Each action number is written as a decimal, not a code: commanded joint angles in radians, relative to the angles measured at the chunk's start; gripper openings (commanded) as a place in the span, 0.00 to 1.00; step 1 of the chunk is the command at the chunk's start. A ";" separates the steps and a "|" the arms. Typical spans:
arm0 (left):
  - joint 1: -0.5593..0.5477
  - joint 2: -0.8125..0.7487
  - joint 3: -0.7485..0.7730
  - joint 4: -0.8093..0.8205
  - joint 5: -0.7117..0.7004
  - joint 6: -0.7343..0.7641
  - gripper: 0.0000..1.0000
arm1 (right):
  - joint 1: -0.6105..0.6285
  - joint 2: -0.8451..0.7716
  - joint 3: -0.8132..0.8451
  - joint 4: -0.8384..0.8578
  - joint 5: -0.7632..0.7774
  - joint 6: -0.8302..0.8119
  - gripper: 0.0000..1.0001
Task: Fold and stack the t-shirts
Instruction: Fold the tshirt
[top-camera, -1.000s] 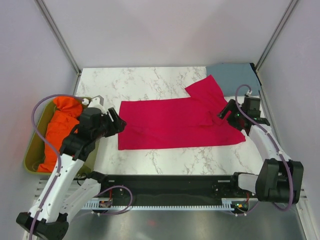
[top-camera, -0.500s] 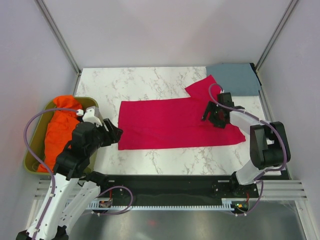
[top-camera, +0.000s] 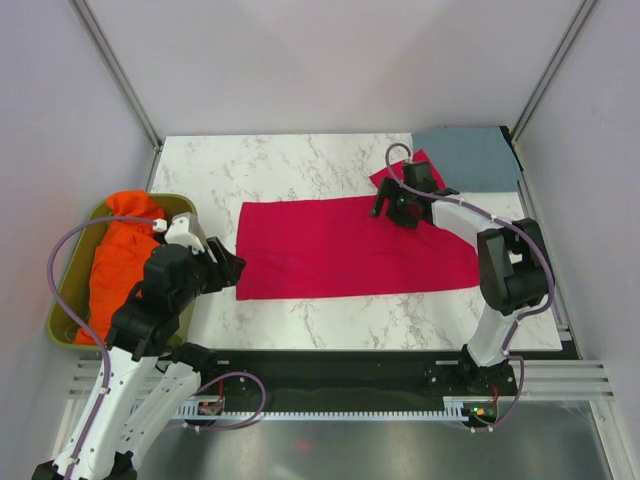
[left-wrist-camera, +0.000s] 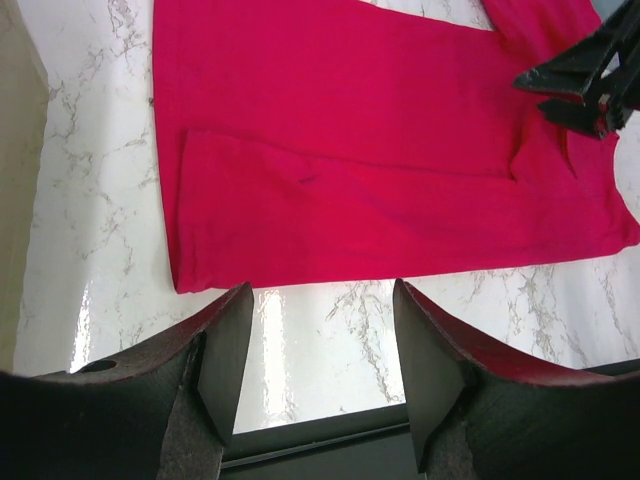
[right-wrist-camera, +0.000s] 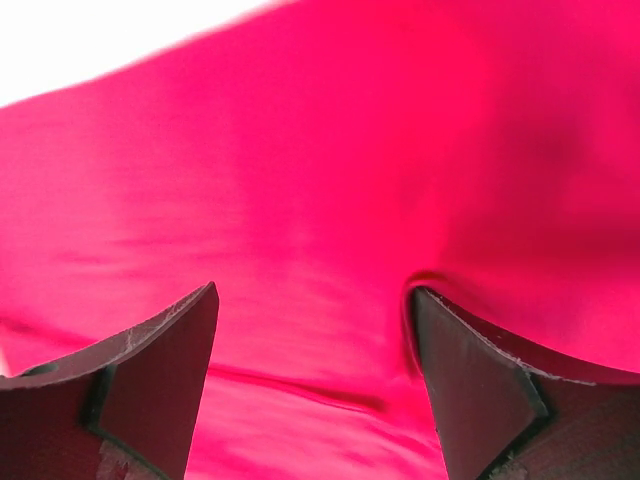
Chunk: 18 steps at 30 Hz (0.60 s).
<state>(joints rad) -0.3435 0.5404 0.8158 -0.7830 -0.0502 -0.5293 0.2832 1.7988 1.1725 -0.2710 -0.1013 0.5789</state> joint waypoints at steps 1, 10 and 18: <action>-0.002 -0.013 0.000 0.031 -0.011 0.037 0.65 | 0.040 0.037 0.088 0.147 -0.190 -0.014 0.85; -0.002 -0.016 -0.004 0.033 -0.008 0.035 0.65 | 0.020 -0.084 0.016 -0.026 0.145 -0.123 0.88; -0.002 -0.008 -0.003 0.031 -0.010 0.035 0.64 | 0.007 -0.240 -0.155 -0.100 0.391 -0.110 0.84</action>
<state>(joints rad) -0.3435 0.5301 0.8158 -0.7830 -0.0505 -0.5293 0.3000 1.6276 1.0691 -0.3298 0.1467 0.4740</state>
